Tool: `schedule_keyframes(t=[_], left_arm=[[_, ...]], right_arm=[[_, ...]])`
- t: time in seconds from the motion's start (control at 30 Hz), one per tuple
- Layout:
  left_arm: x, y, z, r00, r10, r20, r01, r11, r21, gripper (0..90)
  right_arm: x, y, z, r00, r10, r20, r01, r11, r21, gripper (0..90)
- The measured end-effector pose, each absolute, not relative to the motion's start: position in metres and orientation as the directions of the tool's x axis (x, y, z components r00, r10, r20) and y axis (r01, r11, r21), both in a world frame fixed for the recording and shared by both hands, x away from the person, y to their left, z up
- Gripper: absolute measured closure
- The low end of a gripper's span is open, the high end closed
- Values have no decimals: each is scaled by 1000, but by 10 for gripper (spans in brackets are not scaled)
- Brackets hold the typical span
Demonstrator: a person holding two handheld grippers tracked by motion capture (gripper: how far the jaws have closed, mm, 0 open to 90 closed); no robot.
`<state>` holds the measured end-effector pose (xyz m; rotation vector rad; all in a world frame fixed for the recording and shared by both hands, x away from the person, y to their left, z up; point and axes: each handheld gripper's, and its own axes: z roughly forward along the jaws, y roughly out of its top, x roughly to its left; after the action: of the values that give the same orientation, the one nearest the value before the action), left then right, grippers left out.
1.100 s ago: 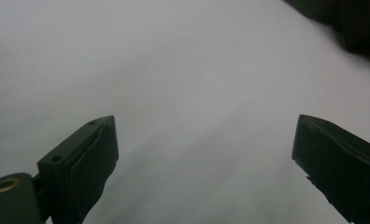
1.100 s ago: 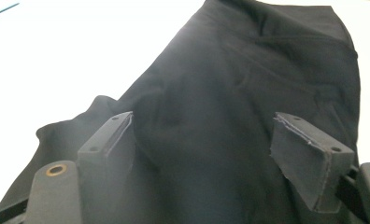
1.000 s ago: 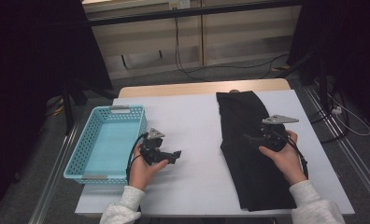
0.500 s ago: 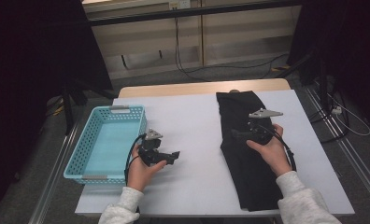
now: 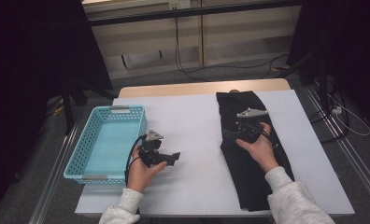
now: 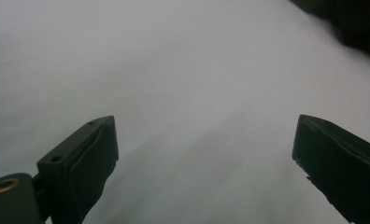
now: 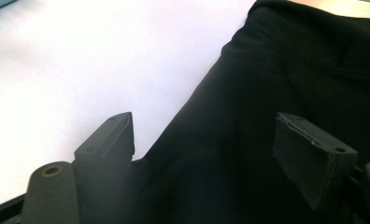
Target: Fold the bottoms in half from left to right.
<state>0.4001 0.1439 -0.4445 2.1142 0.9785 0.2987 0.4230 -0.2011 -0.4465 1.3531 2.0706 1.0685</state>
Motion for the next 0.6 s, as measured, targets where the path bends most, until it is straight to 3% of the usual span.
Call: schedule_keyframes(t=[0.6], left_arm=[[401, 145, -446, 676, 730, -104, 553, -409, 726, 69]], right_arm=[[443, -196, -455, -399, 916, 40, 573, 215, 791, 205]])
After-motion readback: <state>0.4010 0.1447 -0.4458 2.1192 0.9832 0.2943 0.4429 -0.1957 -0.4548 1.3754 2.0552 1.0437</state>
